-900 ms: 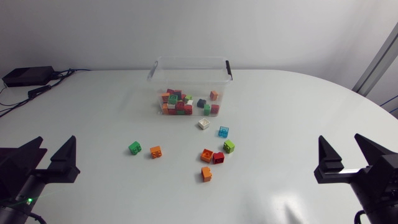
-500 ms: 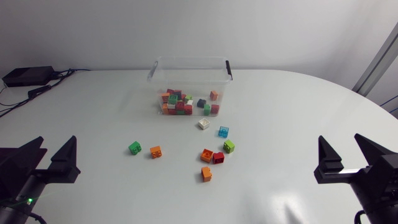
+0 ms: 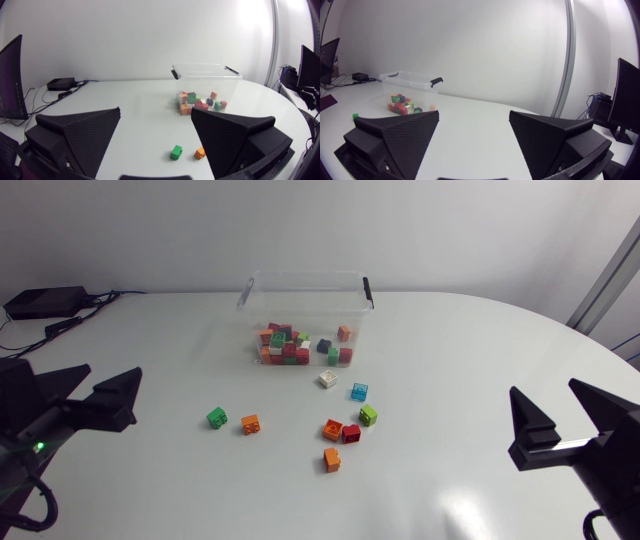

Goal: Place the duplo bricks in the container

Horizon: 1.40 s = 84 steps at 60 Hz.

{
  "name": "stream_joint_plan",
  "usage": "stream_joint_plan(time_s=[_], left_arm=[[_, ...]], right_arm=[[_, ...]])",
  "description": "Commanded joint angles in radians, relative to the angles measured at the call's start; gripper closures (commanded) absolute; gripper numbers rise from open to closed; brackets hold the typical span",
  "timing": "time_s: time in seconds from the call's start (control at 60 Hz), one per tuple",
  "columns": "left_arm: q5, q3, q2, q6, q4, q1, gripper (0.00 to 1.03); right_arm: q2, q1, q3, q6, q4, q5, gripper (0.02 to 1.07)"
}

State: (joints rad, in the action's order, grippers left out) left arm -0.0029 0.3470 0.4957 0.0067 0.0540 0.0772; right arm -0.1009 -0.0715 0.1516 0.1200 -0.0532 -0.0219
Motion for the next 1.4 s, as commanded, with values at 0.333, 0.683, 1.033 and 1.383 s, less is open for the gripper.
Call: stream_joint_plan(time_s=[0.333,0.683,1.033,1.383], left_arm=[[-0.012,0.322,0.569,-0.037,0.196,0.075,0.07],[-0.014,0.497,0.886,0.090,0.337,0.085,0.07],[0.007,0.682,1.218,0.329,0.540,0.113,0.10],[0.012,0.767,1.365,0.340,0.549,0.131,0.31]], right_arm=[[-0.438,-0.016,0.266,-0.016,-0.005,0.017,0.06],[-0.617,-0.042,0.413,-0.039,-0.229,0.076,0.07],[-0.829,-0.045,0.586,0.056,-0.441,0.073,0.07],[-0.933,-0.108,0.560,0.194,-0.444,0.123,0.06]])
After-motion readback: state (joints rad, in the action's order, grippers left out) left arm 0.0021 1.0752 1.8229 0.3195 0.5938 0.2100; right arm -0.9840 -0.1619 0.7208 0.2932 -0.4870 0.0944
